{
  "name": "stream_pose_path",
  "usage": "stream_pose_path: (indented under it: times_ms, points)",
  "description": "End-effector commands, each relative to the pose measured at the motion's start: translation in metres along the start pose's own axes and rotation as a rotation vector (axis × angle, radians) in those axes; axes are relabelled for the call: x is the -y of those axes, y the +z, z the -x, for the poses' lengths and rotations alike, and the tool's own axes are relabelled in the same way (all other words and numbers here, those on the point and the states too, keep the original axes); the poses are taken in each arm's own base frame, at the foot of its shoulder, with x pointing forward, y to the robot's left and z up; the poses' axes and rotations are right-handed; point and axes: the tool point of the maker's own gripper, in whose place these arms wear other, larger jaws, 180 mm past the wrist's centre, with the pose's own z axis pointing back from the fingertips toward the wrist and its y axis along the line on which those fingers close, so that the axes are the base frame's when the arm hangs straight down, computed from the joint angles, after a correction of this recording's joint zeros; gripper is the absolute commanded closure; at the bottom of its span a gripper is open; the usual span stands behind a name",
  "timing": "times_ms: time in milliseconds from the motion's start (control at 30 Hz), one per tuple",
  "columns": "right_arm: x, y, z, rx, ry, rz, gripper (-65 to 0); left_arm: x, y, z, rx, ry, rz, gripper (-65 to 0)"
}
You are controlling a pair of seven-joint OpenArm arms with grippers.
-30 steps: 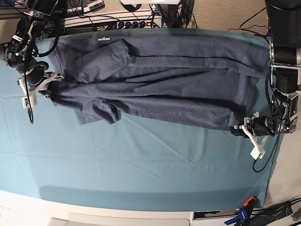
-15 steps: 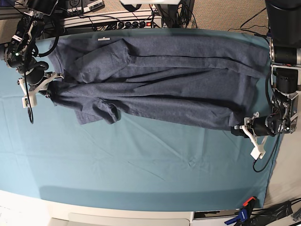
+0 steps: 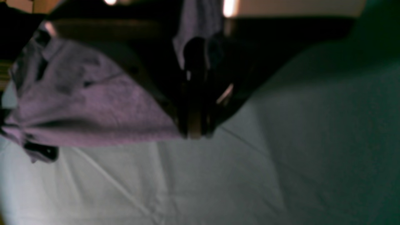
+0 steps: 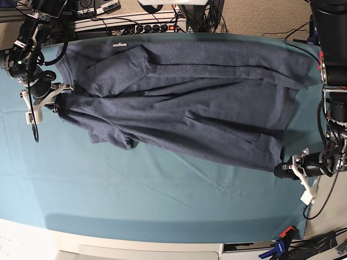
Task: Fold the T-shirt properly
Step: 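Pull the held fabric with both grippers, stretching the shirt taut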
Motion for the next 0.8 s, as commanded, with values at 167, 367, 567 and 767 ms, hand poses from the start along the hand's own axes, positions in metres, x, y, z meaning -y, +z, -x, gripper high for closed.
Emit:
stream_pose_path:
  times_ms: [167,367,567,767]
  points:
    - [0.002,0.006,-0.022,0.065,0.028,0.004,0.0,0.005,0.017,-0.022,0.036,-0.010,0.026,0.0]
    - [-0.008,0.019,-0.047,0.121,0.100,0.011,0.0,-0.007,0.039,-0.017,0.038,0.004,0.031,0.0]
    - [-0.011,0.028,-0.061,0.145,0.161,0.039,0.0,-0.021,0.057,-0.009,0.037,0.036,0.013,0.0]
    - [-0.012,0.029,-0.062,0.145,0.164,0.039,0.0,-0.024,0.066,0.010,0.029,0.058,0.055,0.0]
